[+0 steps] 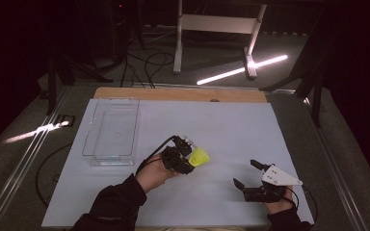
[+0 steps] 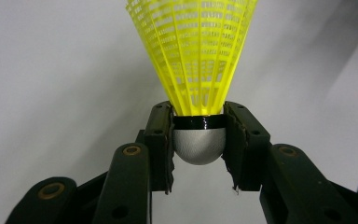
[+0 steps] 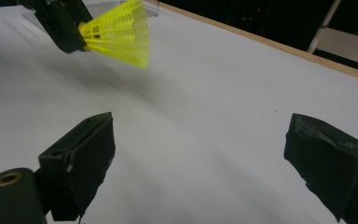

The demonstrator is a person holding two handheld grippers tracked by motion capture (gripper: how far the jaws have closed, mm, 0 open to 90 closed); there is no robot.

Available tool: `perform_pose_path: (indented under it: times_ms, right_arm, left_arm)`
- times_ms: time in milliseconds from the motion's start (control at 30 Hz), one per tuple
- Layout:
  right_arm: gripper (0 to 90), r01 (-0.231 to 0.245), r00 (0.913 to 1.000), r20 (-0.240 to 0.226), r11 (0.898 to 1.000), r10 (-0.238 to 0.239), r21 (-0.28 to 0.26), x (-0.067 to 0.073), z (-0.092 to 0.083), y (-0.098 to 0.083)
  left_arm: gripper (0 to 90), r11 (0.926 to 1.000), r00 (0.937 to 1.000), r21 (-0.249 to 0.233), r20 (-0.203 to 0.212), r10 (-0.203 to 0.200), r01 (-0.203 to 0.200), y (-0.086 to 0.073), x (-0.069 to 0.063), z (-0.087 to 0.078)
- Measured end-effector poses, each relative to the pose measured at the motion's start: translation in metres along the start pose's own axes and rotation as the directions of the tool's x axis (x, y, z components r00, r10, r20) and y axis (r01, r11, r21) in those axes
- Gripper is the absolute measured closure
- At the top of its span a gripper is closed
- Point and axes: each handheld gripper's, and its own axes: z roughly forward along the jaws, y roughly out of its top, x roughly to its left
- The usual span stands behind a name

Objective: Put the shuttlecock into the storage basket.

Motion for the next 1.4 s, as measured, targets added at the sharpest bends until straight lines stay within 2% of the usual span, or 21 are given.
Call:
perform_pose_path:
  times_ms: [33,233,267,333,500,667,800,1000,1400]
  right_arm:
    - [8.9,0.001,1.0000,0.000,1.000,-0.001,0.001,0.000,0.000,0.000]
    - [8.9,0.000,1.0000,-0.001,1.000,0.000,0.003,0.000,0.000,0.000]
    - [8.9,-0.001,1.0000,-0.002,1.000,0.001,0.003,0.000,0.000,0.000]
    - [8.9,-0.001,1.0000,-0.004,1.000,0.001,0.002,0.000,0.001,0.000]
    - [8.9,0.000,1.0000,-0.005,1.000,0.000,0.005,0.000,0.001,0.000]
    - [8.9,-0.001,1.0000,-0.005,1.000,0.001,0.005,0.000,0.001,0.000]
    - [8.9,0.001,1.0000,-0.005,1.000,-0.001,0.006,0.000,0.002,0.000]
    - [8.9,0.001,1.0000,-0.007,1.000,-0.001,0.006,0.000,0.002,0.000]
    - [8.9,0.008,1.0000,0.001,1.000,-0.008,-0.004,0.000,0.001,0.000]
  left_arm:
    - [65.7,1.0000,0.9999,0.009,0.013,-0.001,0.001,-0.001,0.002,-0.002]
    - [65.7,0.9990,0.9998,0.041,0.008,0.017,-0.017,-0.005,0.011,-0.017]
    - [65.7,0.9990,0.9998,0.042,0.017,0.011,-0.012,-0.006,0.013,-0.019]
    - [65.7,0.9983,0.9997,0.054,0.011,0.021,-0.022,-0.007,0.016,-0.025]
    - [65.7,0.9957,0.9988,0.082,0.028,0.040,-0.042,-0.010,0.024,-0.041]
    - [65.6,0.9943,0.9985,0.091,-0.001,0.056,-0.055,-0.013,0.030,-0.056]
    - [65.6,0.9943,0.9986,0.093,-0.005,0.054,-0.053,-0.013,0.035,-0.068]
    - [65.6,0.9907,0.9974,0.116,-0.001,0.072,-0.071,-0.016,0.041,-0.082]
    - [65.6,0.9916,0.9974,0.117,-0.039,0.061,-0.056,-0.026,0.056,-0.107]
